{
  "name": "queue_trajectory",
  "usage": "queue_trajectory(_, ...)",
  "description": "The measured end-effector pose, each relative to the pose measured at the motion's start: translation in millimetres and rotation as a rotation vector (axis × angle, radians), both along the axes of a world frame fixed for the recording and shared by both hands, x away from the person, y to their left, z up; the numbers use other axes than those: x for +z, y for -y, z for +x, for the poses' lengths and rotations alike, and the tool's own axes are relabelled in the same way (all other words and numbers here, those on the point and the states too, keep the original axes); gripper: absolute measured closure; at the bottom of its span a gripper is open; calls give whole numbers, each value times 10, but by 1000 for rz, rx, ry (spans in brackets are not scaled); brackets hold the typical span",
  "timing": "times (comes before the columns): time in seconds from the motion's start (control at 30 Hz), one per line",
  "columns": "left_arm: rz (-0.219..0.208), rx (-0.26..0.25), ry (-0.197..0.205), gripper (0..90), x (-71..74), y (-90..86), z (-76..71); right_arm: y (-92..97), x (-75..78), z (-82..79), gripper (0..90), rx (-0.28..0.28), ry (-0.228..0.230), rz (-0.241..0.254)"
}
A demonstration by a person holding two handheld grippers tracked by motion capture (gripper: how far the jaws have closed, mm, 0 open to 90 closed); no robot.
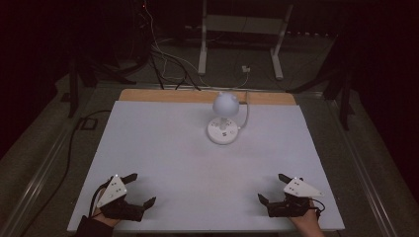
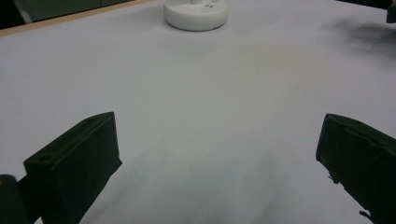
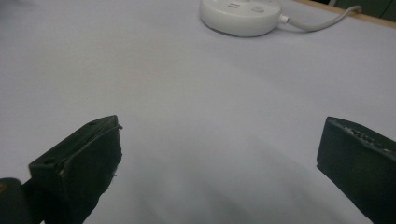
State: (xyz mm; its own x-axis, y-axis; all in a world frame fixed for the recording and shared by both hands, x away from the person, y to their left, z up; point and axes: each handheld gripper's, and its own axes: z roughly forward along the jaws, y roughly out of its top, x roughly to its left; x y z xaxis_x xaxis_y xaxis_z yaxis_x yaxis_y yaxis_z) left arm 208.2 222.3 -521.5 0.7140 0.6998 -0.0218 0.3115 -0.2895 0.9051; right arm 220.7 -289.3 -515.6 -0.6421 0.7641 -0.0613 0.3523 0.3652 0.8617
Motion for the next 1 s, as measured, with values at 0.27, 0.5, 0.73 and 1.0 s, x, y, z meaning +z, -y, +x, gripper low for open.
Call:
queue_trajectory(0.27,-5,10,-25,1,-3,4,24,-18,11,-26,0,2,1,-31)
queue_trajectory(0.5,-11,12,-33,1,3,17,20,-67,-5,-45,0,28,11,-71)
queue_trajectory(0.73,-5,19,-49,1,3,24,26,-30,43,-54,0,12,-2,-39)
queue_trajectory(1.0,0,8,-49,1,7,50,9,-65,39,-49,0,25,-35,-54)
